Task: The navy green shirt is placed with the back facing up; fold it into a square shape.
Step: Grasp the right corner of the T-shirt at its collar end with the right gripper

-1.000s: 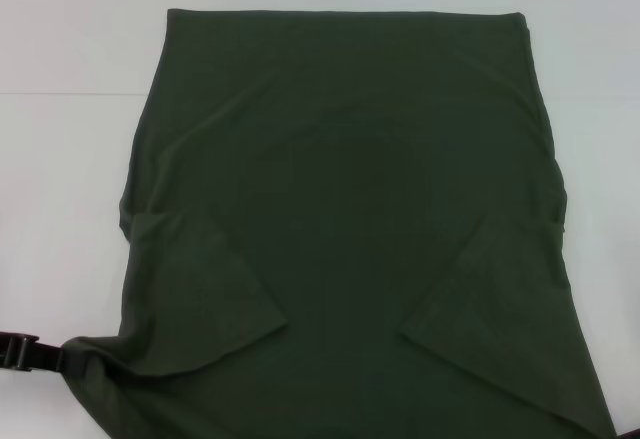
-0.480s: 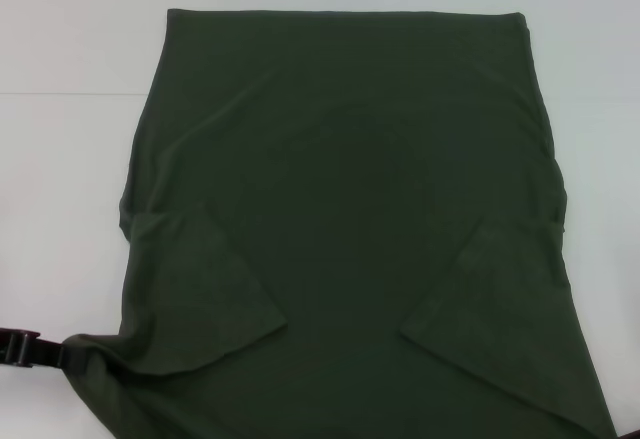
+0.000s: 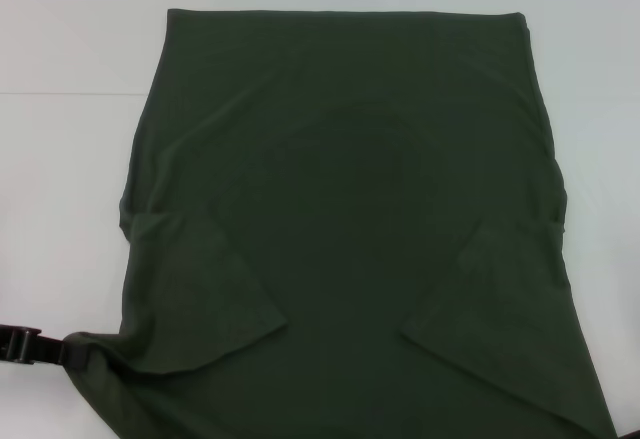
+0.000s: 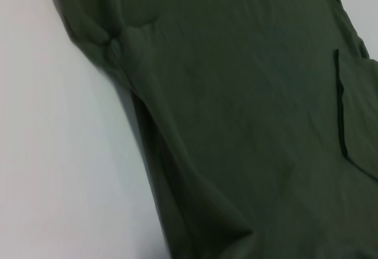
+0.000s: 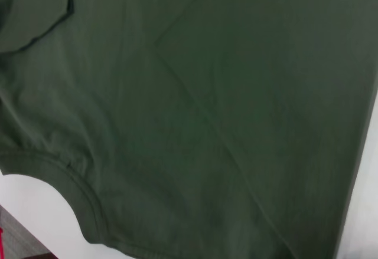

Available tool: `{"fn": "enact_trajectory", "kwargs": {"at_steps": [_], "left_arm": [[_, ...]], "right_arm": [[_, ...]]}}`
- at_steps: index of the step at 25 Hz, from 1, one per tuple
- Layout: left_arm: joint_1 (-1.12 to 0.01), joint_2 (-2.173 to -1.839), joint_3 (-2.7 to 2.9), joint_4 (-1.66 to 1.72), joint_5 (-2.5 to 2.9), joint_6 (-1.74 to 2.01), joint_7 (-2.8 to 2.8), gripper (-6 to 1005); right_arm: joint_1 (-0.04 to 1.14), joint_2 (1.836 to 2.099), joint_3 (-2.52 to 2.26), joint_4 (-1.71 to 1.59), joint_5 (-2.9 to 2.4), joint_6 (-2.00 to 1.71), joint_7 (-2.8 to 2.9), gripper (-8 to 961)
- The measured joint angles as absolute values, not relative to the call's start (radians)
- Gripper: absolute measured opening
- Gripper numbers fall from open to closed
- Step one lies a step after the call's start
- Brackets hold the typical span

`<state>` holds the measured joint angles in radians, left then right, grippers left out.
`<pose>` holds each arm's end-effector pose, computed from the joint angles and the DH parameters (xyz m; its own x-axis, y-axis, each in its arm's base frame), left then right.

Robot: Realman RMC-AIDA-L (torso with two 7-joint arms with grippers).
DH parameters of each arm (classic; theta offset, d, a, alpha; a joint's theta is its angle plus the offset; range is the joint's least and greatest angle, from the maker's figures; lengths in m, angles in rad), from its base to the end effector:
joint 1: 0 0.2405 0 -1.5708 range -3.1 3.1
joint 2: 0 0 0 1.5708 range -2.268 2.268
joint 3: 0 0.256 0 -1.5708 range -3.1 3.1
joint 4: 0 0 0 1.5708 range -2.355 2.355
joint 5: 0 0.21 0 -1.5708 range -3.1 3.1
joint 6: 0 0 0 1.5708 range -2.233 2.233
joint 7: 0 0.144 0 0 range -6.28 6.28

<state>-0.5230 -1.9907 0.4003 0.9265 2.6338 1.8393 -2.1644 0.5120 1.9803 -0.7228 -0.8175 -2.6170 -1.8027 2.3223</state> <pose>-0.3290 0.2904 0.0847 0.3149 0.9330 0.1743 0.9486 -0.3030 -0.0918 0.3274 0.2793 0.0443 0.2362 -0.9661 0.1038 -0.9640 -0.2464 -0.0999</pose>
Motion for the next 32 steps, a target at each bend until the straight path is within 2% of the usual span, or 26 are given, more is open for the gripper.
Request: {"fn": "enact_trajectory", "kwargs": {"at_steps": [19,32], "left_arm": [[-0.526,-1.989,0.400,0.926,2.634,1.839,-2.164,29],[-0.528,-1.990,0.400,0.927,2.634,1.839,-2.164,30]], "right_arm": [[0.550,2.007,-0.727,-0.798,-2.617,-1.801,2.321,777],[0.591,2.015,-0.732,-0.780,-2.625,-1.786,2.362,732]]}}
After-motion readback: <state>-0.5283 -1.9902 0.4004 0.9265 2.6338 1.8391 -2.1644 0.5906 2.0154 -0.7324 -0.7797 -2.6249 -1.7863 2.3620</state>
